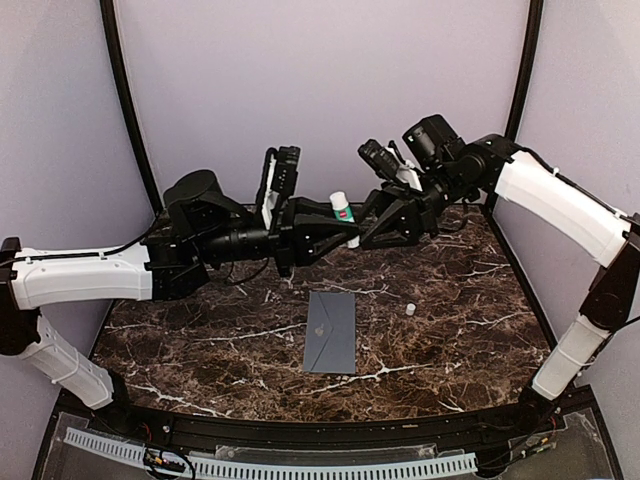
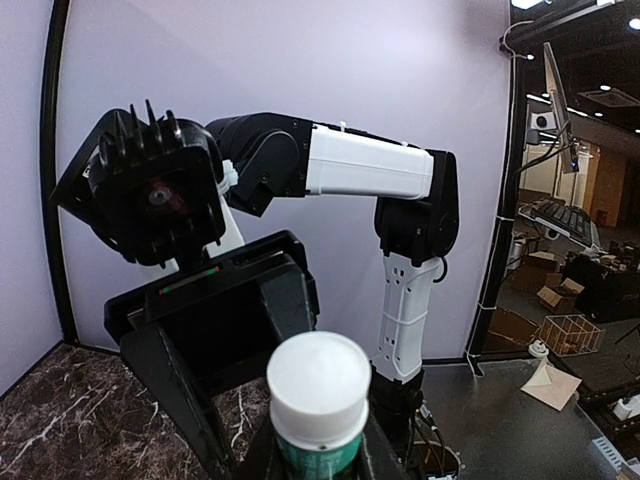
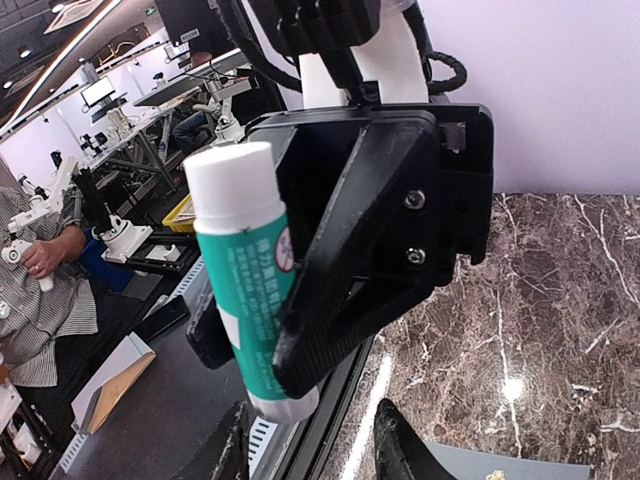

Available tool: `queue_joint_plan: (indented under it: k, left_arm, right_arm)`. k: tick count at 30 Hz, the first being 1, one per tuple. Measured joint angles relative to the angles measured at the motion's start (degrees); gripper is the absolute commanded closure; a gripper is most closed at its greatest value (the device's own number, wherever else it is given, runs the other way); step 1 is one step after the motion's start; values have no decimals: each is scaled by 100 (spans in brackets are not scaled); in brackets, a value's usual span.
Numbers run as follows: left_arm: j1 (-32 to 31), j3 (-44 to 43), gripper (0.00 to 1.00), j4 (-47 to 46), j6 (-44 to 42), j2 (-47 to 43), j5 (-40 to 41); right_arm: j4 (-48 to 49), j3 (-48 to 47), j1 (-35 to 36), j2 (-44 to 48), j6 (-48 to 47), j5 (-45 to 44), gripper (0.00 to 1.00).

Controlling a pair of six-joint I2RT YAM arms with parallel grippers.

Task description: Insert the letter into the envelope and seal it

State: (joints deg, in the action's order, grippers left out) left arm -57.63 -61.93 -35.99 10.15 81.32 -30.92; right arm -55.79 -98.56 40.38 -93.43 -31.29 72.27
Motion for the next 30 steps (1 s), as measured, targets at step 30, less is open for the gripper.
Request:
queue_joint_plan:
  k: [30]
  left_arm:
    - [103,0,100,-83,105,101,26]
  right_arm:
    - [35,98,74,-83,184,254,80]
